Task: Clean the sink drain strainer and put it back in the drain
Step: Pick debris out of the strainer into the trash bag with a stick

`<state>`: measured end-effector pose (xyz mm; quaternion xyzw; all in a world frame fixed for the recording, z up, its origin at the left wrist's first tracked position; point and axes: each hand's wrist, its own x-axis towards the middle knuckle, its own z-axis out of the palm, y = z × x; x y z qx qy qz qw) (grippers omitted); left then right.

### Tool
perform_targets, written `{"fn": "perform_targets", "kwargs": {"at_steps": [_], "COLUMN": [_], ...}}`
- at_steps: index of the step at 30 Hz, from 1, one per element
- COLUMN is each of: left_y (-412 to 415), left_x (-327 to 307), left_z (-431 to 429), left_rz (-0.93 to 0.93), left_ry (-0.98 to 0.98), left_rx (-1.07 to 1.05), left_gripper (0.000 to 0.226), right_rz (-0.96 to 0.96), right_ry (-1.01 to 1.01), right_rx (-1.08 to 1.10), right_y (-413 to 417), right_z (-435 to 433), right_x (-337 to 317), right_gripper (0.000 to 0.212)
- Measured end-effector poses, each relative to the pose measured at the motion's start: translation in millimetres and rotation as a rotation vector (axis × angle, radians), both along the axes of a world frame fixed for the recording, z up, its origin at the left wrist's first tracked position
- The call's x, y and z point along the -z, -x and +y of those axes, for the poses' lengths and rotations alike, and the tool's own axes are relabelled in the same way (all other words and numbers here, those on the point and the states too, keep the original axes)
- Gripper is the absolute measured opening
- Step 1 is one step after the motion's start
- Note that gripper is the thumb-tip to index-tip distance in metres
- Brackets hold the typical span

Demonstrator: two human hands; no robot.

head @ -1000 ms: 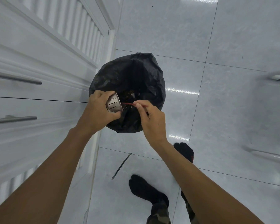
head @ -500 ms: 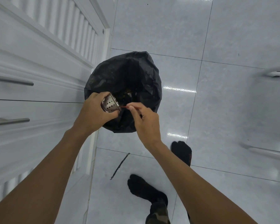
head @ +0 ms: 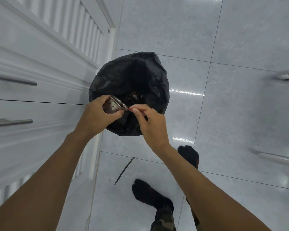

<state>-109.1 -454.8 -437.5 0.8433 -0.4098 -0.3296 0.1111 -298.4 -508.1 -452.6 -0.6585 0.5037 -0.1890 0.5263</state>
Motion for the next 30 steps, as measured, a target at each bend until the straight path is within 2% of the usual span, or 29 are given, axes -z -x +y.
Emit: {"fn": "perform_targets", "kwargs": {"at_steps": [3, 5, 9, 13, 15, 17, 21, 24, 26, 30], "left_y": [0, -2, -2, 1, 2, 3, 5, 4, 4, 4], "left_x": [-1, -2, -5, -8, -8, -8, -8, -6, -5, -3], "left_z": [1, 1, 1, 0, -1, -3, -4, -4, -3, -2], "left_rz": [0.006, 0.000, -0.011, 0.013, 0.000, -0.007, 0.000, -0.027, -0.031, -0.029], "left_ry": [-0.005, 0.005, 0.036, 0.061, 0.059, 0.064, 0.078, 0.074, 0.079, 0.080], "left_rx": [0.007, 0.000, 0.056, 0.045, 0.047, 0.046, 0.052, 0.047, 0.052, 0.057], "left_gripper": [0.072, 0.072, 0.072, 0.072, 0.074, 0.075, 0.074, 0.074, 0.074, 0.074], "right_rz": [0.076, 0.055, 0.047, 0.040, -0.006, 0.026, 0.083, 0.039, 0.085, 0.135], "right_ry": [0.025, 0.029, 0.037, 0.062, 0.069, 0.079, 0.126, 0.123, 0.124, 0.154], "right_rx": [0.108, 0.156, -0.030, 0.155, 0.075, -0.014, 0.152, -0.024, -0.091, 0.115], "right_y": [2, 2, -2, 4, 4, 4, 10, 6, 5, 9], "right_z": [-7, -13, -8, -12, -8, -1, -7, -1, 3, -7], "right_x": [4, 4, 4, 3, 1, 1, 3, 2, 2, 6], "right_gripper": [0.023, 0.022, 0.020, 0.021, 0.019, 0.020, 0.022, 0.021, 0.022, 0.023]}}
